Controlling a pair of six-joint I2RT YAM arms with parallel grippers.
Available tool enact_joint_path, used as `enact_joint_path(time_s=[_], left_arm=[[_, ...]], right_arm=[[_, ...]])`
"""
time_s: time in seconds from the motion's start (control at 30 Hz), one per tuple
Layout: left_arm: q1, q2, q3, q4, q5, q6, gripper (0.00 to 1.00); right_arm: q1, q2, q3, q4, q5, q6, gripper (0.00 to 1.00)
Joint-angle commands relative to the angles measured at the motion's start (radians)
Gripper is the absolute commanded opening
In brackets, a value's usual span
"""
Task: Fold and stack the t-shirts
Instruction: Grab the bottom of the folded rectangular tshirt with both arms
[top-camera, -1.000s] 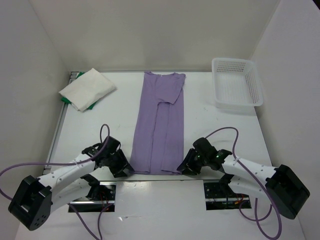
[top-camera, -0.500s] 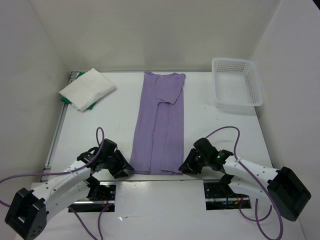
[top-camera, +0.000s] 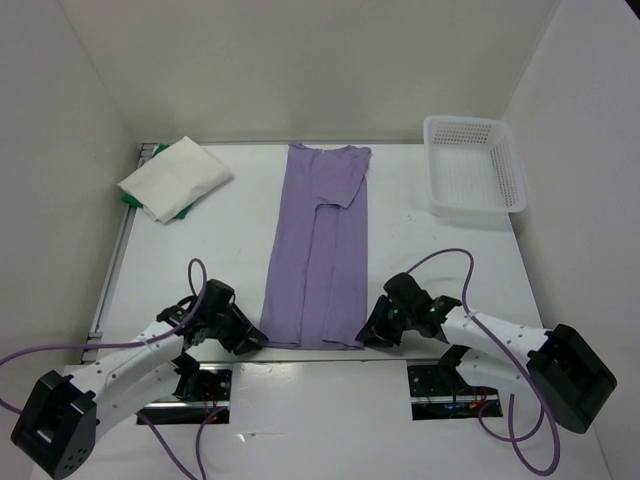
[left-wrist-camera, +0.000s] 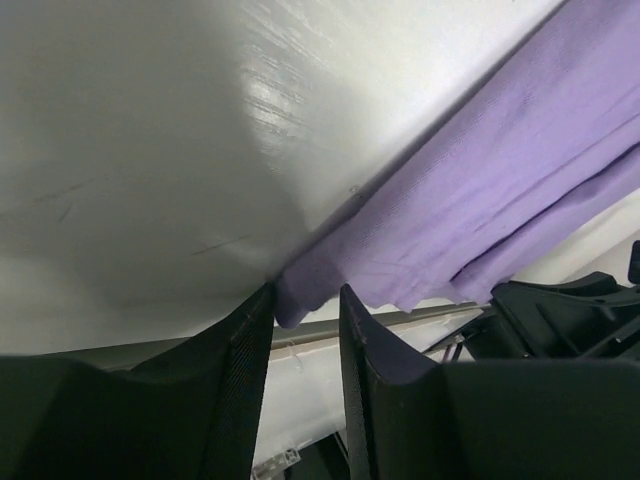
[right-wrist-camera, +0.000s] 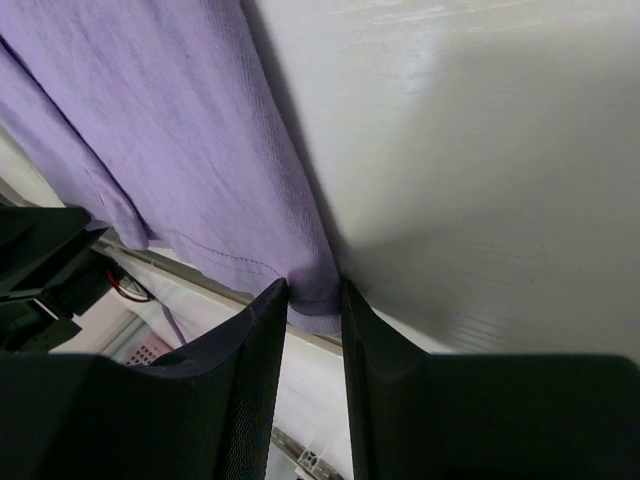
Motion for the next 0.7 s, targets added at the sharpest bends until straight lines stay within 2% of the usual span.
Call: enact_joint_path(time_s=[0.0,0.1,0.23,0.27,0.4,0.47,0.63,0.67], left_arm=[[0.006,-0.013,-0.029,0.022,0.006,-0.061,0.40],[0.006,-0.044,-0.041,0.022,0.006,-0.086,0.45],[0.006,-0.068,-0.050,0.022,0.006,-0.095,0.25],[0.006,-0.068,-0.050,0.022,0.006,-0.095,0.15],[0.006,-0.068,-0.027,0.008,0.015,-0.049,0.03],[0.006,-0.059,0.006,-0.038,0.004,-0.017,0.00],[0.006,0.002,0.161,-0.130,-0.034,0.118,0.00],[0.037,0.019,0.212,-0.141,-0.034,0.138,0.00]], right_arm=[[0.010,0.032,0.032,-0.021,0.055,-0.051,0.34],[0.010,0.054,0.045,-0.021,0.055,-0.072,0.34],[0.010,0.063,0.045,-0.021,0.055,-0.083,0.25],[0.010,0.063,0.045,-0.031,0.055,-0.083,0.17],[0.010,0.051,0.045,-0.059,0.055,-0.092,0.04],[0.010,0.025,0.071,-0.110,0.043,-0.105,0.00],[-0.001,-0.030,0.193,-0.203,0.043,-0.114,0.00],[-0.001,-0.021,0.242,-0.228,0.043,-0.128,0.00]])
